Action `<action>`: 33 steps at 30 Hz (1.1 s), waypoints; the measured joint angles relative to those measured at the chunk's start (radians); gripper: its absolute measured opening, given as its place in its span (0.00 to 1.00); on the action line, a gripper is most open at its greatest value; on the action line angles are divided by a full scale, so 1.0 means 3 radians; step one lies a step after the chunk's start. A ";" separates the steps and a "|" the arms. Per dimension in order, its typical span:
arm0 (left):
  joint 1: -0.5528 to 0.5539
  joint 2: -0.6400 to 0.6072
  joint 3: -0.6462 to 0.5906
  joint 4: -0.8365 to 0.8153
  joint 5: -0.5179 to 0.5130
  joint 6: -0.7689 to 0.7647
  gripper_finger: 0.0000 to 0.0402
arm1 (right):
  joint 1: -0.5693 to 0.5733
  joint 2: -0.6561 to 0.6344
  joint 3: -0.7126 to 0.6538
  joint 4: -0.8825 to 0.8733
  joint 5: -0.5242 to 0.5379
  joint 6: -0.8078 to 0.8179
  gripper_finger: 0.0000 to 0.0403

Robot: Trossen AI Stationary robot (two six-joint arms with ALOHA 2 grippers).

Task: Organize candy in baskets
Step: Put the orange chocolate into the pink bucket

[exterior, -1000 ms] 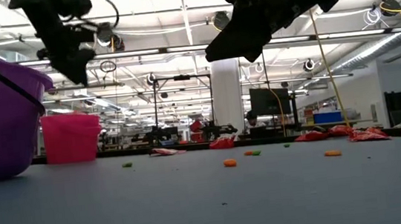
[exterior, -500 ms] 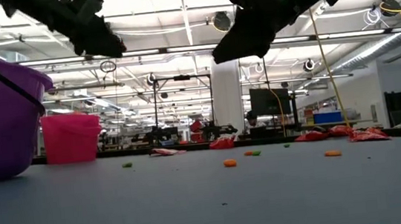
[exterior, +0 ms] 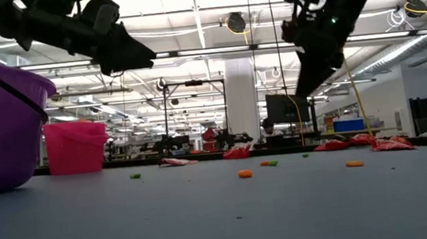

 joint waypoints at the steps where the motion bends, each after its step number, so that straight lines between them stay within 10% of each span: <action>1: -0.0017 0.0052 0.0001 0.0056 0.0000 -0.0001 0.50 | -0.0066 -0.0005 0.0000 -0.0103 0.0005 0.0033 0.63; 20: -0.0075 0.0643 0.0003 0.0288 -0.0010 0.0006 0.50 | -0.1589 0.0283 0.0003 -0.1133 0.0308 0.0016 0.50; 33: -0.0080 0.0640 0.0003 0.0273 -0.0010 0.0006 0.50 | -0.1919 0.1060 0.0000 -0.1528 0.0380 0.0102 0.40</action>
